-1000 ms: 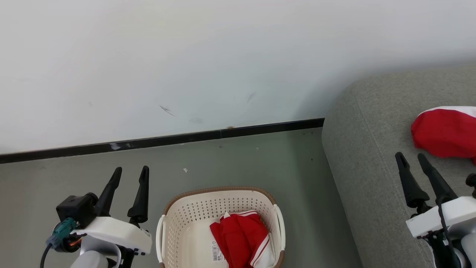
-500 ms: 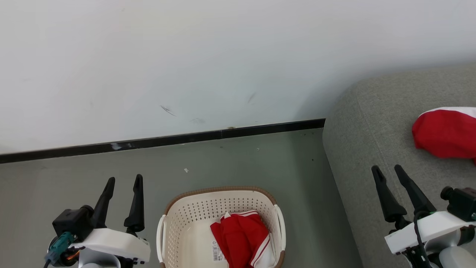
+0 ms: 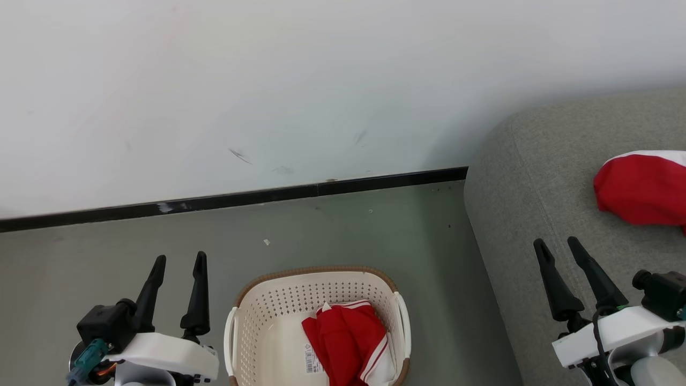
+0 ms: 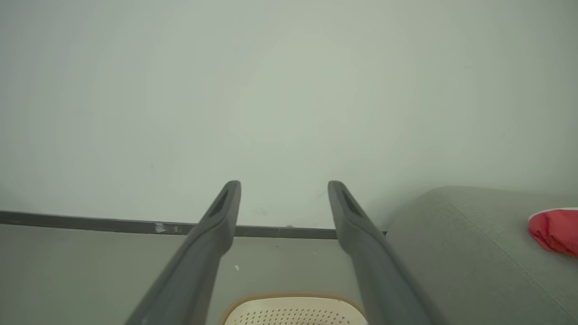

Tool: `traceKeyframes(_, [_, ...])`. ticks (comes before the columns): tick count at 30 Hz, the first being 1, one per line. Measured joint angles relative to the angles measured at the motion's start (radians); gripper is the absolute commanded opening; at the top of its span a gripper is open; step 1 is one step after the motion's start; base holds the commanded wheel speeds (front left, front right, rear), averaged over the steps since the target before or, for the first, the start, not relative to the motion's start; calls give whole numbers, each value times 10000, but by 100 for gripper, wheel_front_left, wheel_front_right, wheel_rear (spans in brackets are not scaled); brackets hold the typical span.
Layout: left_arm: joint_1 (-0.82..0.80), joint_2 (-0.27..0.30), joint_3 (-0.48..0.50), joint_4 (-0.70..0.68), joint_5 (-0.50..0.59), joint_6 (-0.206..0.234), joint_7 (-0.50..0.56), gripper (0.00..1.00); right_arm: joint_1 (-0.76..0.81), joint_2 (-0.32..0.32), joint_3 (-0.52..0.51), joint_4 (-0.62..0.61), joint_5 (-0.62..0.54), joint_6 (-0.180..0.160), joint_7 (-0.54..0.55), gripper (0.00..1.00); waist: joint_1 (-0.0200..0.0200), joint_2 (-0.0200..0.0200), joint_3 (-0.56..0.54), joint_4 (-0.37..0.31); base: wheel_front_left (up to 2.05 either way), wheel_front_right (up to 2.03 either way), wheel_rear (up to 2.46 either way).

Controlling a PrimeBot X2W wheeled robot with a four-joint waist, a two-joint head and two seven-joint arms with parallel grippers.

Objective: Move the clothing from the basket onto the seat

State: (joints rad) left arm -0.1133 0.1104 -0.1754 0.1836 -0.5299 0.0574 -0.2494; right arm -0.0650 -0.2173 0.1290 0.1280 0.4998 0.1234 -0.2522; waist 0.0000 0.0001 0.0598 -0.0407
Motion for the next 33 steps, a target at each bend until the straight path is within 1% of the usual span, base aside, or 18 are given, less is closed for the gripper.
traceKeyframes(14, [35, -244, 364, 27, 422, -418, 0, 100, 20, 105, -109, -77, -192, 0, 0, 100, 0, 0, -52, -24, 0, 0, 0])
traceKeyframes(18, [78, -322, 460, 50, 479, -445, 0, 100, 69, 127, -109, -98, -205, 0, 0, 100, 0, 0, -69, -22, 0, 0, 0])
traceKeyframes(23, [151, -395, 573, 98, 594, -610, 0, 100, 202, 174, -105, -113, -282, 0, 0, 100, 0, 0, -82, -21, 0, 0, 0])
traceKeyframes(33, [185, -487, 709, 186, 732, -794, 0, 100, 201, 173, -107, -171, -385, 0, 0, 100, 0, 0, -9, -46, 0, 0, 0])
